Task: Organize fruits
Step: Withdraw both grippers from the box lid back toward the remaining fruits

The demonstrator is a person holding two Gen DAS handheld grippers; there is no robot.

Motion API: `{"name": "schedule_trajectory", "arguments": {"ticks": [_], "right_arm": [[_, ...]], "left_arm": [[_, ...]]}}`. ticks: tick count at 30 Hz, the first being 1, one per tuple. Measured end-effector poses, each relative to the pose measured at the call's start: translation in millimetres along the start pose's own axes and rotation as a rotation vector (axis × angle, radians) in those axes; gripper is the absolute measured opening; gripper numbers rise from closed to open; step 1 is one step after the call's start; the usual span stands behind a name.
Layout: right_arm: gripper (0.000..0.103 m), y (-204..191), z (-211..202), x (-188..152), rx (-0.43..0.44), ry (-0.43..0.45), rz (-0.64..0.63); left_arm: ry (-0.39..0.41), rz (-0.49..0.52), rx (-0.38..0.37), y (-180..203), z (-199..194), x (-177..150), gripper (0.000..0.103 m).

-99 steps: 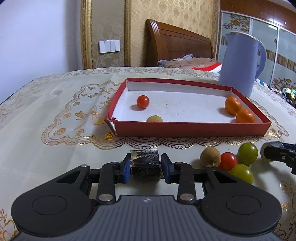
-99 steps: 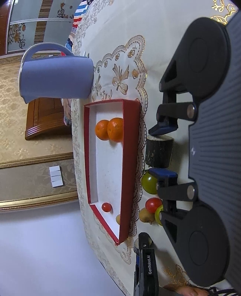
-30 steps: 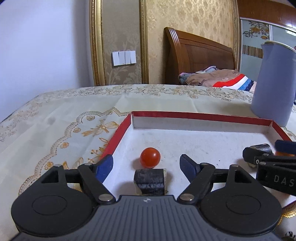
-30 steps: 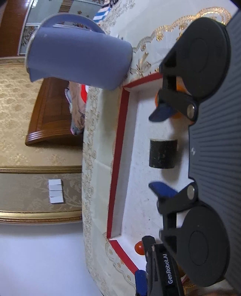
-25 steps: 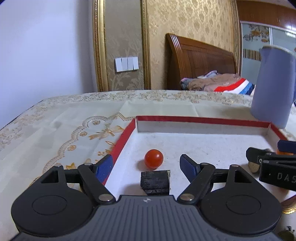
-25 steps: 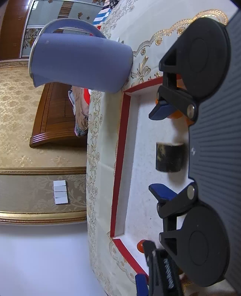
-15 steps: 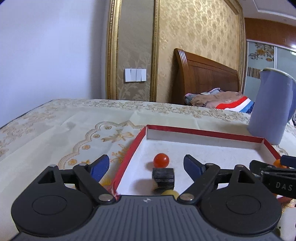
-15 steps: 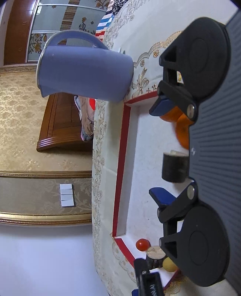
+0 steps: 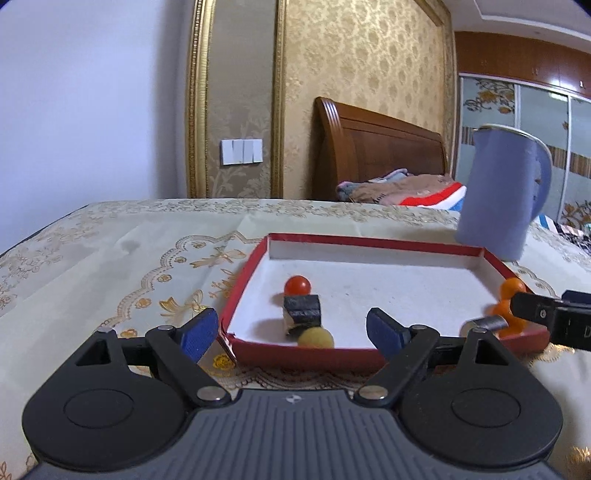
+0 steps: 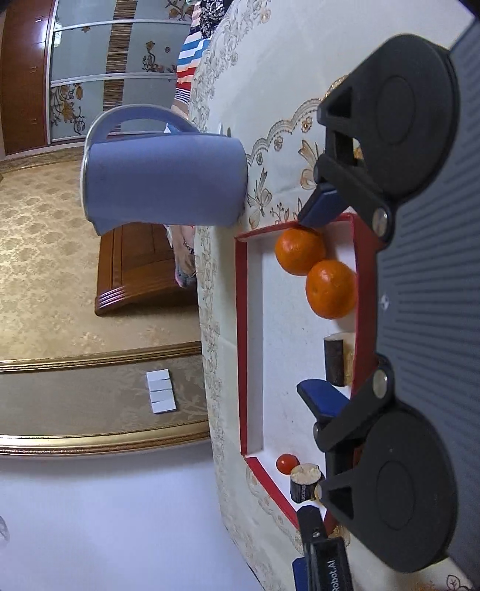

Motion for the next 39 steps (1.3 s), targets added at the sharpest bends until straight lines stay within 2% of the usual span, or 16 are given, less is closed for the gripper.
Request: {"name": "schedule_trajectory", "arguments": {"ticks": [6,10,23,30,39], "right_arm": [[0.089,1.1,-8.9,-5.5,0.014,-0.019,-0.003],[0.090,4.8,-12.1,-12.4,0.011,-0.046,0.004],[0.096,8.7,-8.4,-16.4,-0.001,-0.079,0.024],[0.097,7.8,-8.3,-16.2,-0.007,-0.075,0.020],[0.097,8.9,-13.0,-20.9,0.003,-0.087,0.021]], "left_arm": [[-0.038,0.006,-0.089,8.1,-13.4,-11.3,0.088],[-0.020,0.039,-0.094,14.5,-21.2,-14.1,0.088],[-0.092,0.043,-0.146,21.3,-13.6,-21.9,0.088],[-0.104,0.078,-0.146,26.5,-12.6,-25.4,0.088],[-0.120,0.067,-0.142,24.2,-10.9,-26.6,0.088]]}}
Point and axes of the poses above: each gripper's, at about its wrist camera, not at the fingertips, and z roughly the way its jaws point, y to its right, x to its top, the point moved 8 cm from there along z, roughly the way its jaws point
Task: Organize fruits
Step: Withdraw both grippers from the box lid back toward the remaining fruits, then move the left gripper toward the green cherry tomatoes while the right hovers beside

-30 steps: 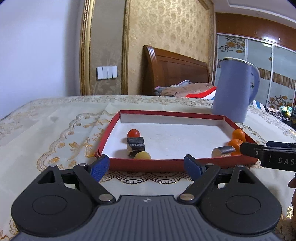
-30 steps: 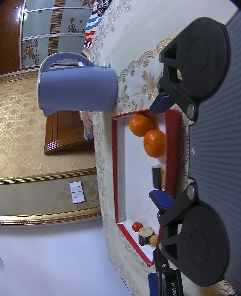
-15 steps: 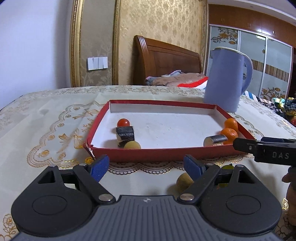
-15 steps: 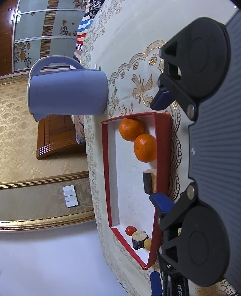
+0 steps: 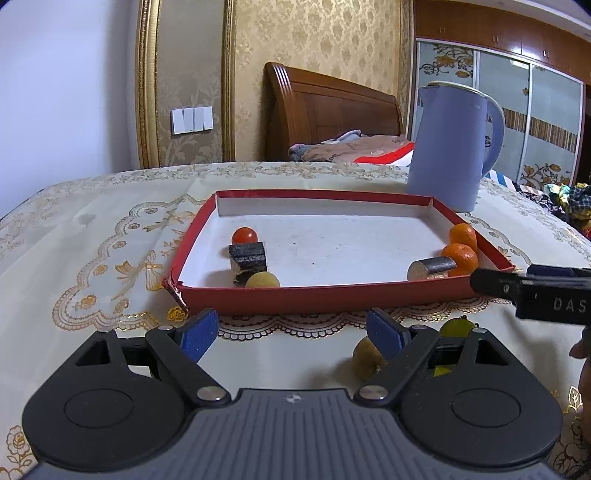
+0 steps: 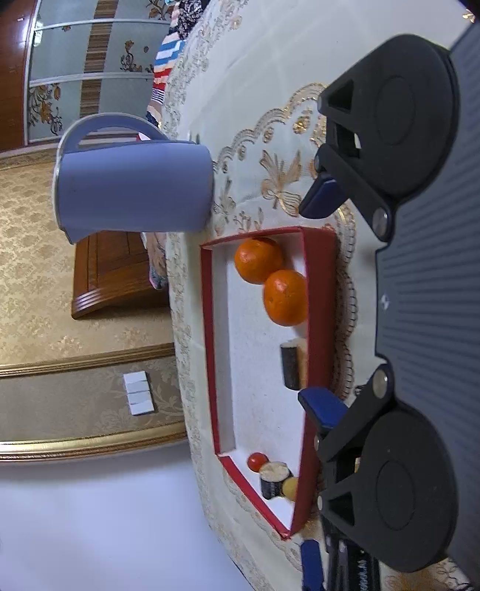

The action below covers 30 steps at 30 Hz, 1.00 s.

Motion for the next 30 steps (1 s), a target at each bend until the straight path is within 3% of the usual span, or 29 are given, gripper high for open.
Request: {"name": "schedule_trajectory", "arguments": {"ticks": [12,15,20,27,30], "right_arm": [[0.101,4.3,-3.8,-1.8,-0.001,0.004,0.026],[0.101,6.9,-1.1,-2.9,0.000,-0.012,0.040],[0.101,10.8,3.1,-5.4,0.003,-0.038,0.062],[0.101,11.5,3.7,-6.2,0.001,-0.043,0.067],[0.101,12.0,3.2,-5.9,0.002,-0.039,0.070]], "left_arm": [[0.006,0.006,-0.004,0.7,-1.8,-0.3,0.088],[0.007,-0.004,-0.043,2.5,-6.7,-1.6,0.088],[0.011,0.074,-0.050,17.1,-15.7,-10.9,0.088],[0.023,0.099,-0.123,37.7,-35.5,-22.9,0.088],[0.015,0.133,-0.120,45.8,-35.4,-25.5,0.088]]}}
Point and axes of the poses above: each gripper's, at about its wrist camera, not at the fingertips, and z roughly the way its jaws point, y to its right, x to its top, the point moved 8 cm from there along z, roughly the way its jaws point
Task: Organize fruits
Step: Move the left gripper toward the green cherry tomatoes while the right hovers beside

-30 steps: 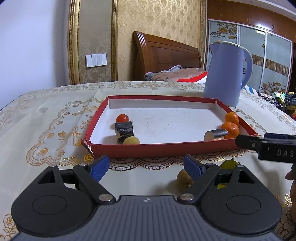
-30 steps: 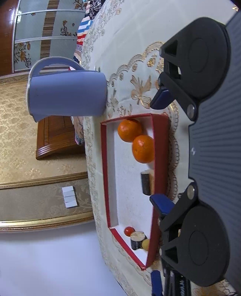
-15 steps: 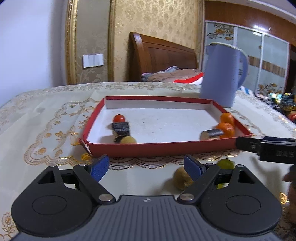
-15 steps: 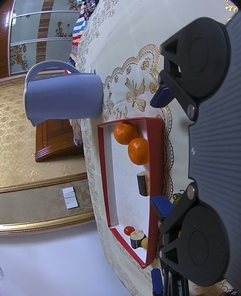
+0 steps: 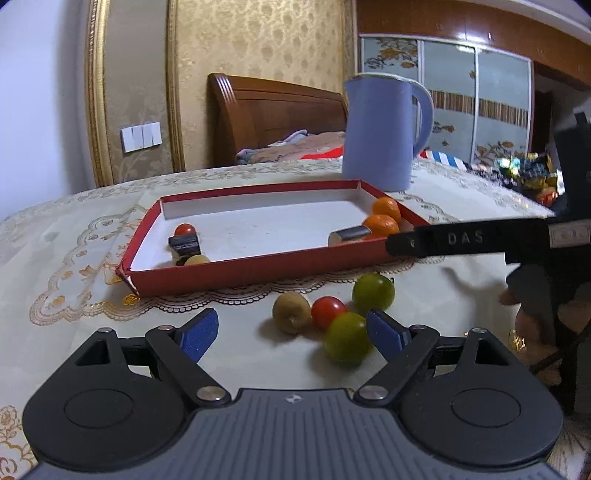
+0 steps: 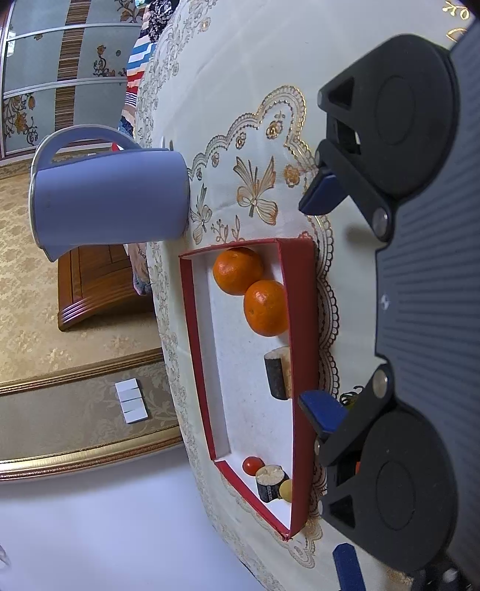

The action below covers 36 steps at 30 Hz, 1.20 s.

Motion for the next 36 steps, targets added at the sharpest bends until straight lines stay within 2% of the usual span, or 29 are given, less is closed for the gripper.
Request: {"name": "schedule_trajectory", "arguments": {"ticks": [5,11,17,23,27,29,31,33,36], "right_arm": [[0.101,0.0,0.6,-0.1,0.000,-0.002,0.001],[0.101,0.6,0.6,0.6,0.001,0.000,0.007],[0.101,2.7,1.0,0.8,-0.003,0.001,0.021],[0.101,3.7,0.8,0.4,-0.002,0.000,0.024],[0.101,2.8,1.0,0.3,-0.006,0.000,0.018],[0.101,-1.3,1.0,-2.8,0.011,-0.036,-0.022],[0.101,-3.4,-6.0,-6.8,0.021,-0.035,-0.049],[0.101,-6.4,-14.3,-10.2,0.030,-0.027,-0.091],[0.101,-8.4,-19.7,-14.0,0.035,-0.024,-0.111]], "left_arm": [[-0.034,-0.027,-0.025,4.9,4.7,-1.8,0.088],[-0.070,-0.026,-0.015,9.6,10.9,-3.5,0.088],[-0.151,-0.048,0.000,14.4,23.4,-10.4,0.088],[-0.126,-0.042,-0.023,20.1,20.5,-8.5,0.088],[-0.115,-0.024,-0.012,23.3,20.0,-8.3,0.088],[-0.115,-0.037,-0.022,21.7,19.8,-7.6,0.088],[-0.111,-0.040,-0.023,20.9,18.9,-7.9,0.088],[-0.109,-0.032,-0.024,22.3,18.6,-7.9,0.081],[-0.123,-0.022,-0.014,22.7,20.9,-9.7,0.080]]}}
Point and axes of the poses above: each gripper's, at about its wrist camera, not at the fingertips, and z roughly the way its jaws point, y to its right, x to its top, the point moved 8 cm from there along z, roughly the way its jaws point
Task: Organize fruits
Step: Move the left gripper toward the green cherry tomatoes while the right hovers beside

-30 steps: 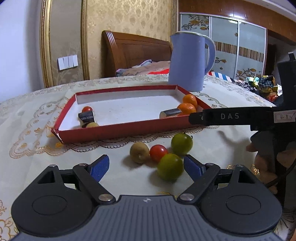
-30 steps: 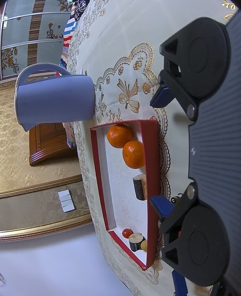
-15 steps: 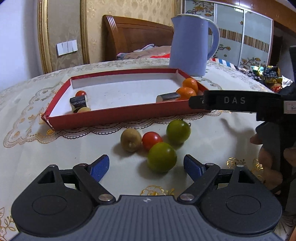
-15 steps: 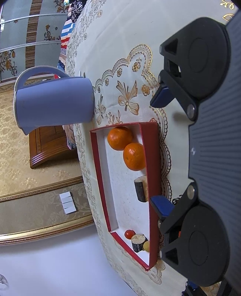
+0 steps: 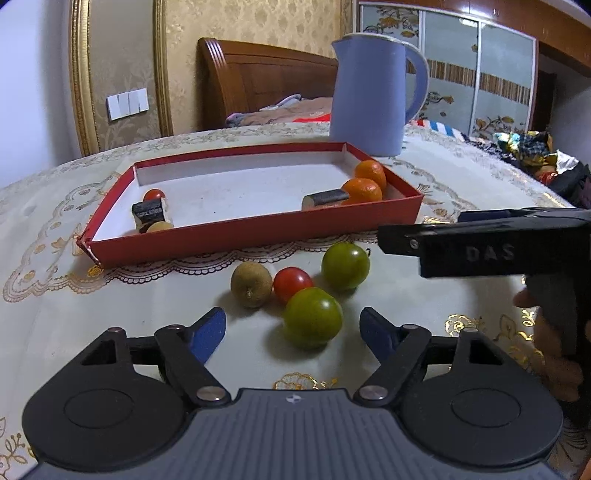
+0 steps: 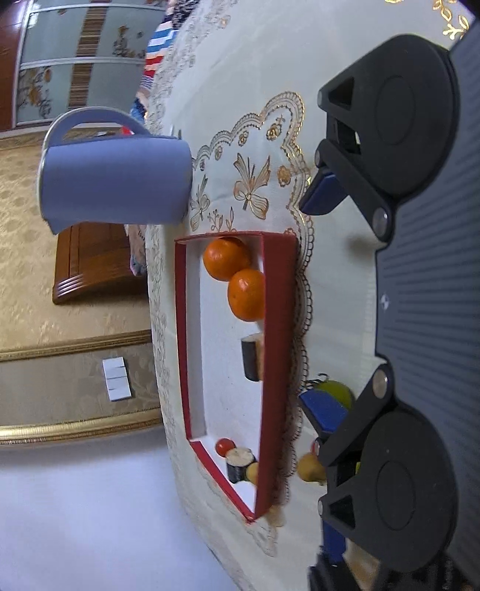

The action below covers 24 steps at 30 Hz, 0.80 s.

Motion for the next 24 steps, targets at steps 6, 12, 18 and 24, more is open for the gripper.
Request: {"name": "schedule_trajectory", "arguments": {"ticks": [6,12,18,24], "right_arm": [[0.099,-13.7,5.3,-2.6,0.038,-0.036,-0.042],[0.092,-33.8,14.0,-1.6,0.075,-0.067,-0.084],[0.084,-47.3,22.4,0.0,0.125,-0.108,-0.093],[0.071,-50.9,28.9,-0.6,0.175,-0.129,-0.069]], "left_arm": [[-0.014,-0.037,0.030,-10.0,0.4,-2.8,0.080],[-0.015,-0.028,0.038,-9.2,0.3,-3.2,0.081],[-0.018,-0.033,0.033,-9.9,1.2,-3.6,0.081],[-0.020,-0.032,0.032,-9.5,1.2,-4.0,0.081]]}}
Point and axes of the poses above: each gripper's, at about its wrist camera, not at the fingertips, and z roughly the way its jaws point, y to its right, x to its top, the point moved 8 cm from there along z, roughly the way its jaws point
